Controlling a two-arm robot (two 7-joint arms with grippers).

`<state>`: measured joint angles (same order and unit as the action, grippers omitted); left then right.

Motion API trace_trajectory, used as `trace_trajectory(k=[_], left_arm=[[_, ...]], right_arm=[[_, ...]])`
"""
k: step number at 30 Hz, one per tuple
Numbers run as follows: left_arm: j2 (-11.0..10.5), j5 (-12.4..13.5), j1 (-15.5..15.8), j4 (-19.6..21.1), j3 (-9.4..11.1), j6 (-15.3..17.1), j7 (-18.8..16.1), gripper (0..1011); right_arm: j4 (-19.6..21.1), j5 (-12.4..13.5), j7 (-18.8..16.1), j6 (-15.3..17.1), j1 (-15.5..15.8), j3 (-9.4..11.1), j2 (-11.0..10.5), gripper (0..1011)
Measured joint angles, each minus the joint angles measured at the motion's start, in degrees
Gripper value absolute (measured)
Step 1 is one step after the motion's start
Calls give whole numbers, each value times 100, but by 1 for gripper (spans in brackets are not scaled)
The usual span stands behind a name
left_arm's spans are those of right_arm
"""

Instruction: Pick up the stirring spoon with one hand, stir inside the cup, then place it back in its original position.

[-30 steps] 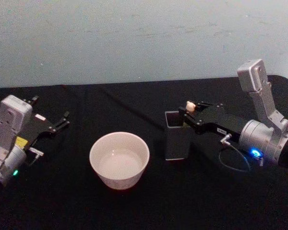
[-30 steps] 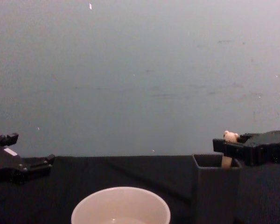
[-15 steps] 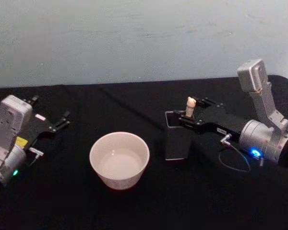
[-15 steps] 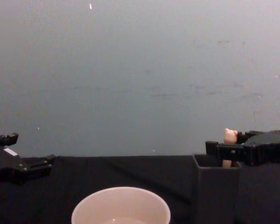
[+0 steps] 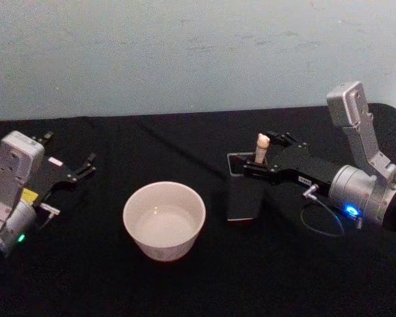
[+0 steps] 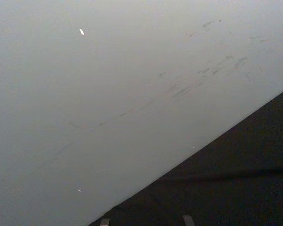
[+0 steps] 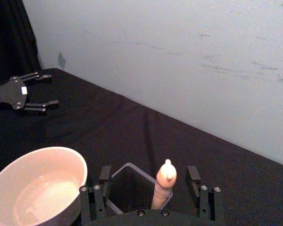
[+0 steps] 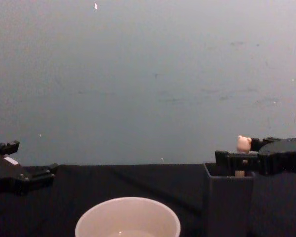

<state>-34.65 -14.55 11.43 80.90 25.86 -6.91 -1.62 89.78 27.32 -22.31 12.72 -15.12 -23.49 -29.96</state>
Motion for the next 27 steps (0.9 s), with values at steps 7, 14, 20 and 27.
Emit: trace_trajectory(k=[7, 14, 20, 27], left_arm=[[0, 0, 0, 0, 0, 0, 0, 1001], [0, 0, 0, 0, 0, 0, 0, 1002], [0, 0, 0, 0, 0, 0, 0, 1001], [0, 0, 0, 0, 0, 0, 0, 1001]], right_arm=[[72, -177, 410, -358, 144, 227, 216, 1002], [139, -403, 1225, -960, 277, 704, 696, 1003], [8, -871, 1948, -1318, 310, 942, 992, 1003], [-274, -1149, 2086, -1180, 416, 970, 1030, 1003]])
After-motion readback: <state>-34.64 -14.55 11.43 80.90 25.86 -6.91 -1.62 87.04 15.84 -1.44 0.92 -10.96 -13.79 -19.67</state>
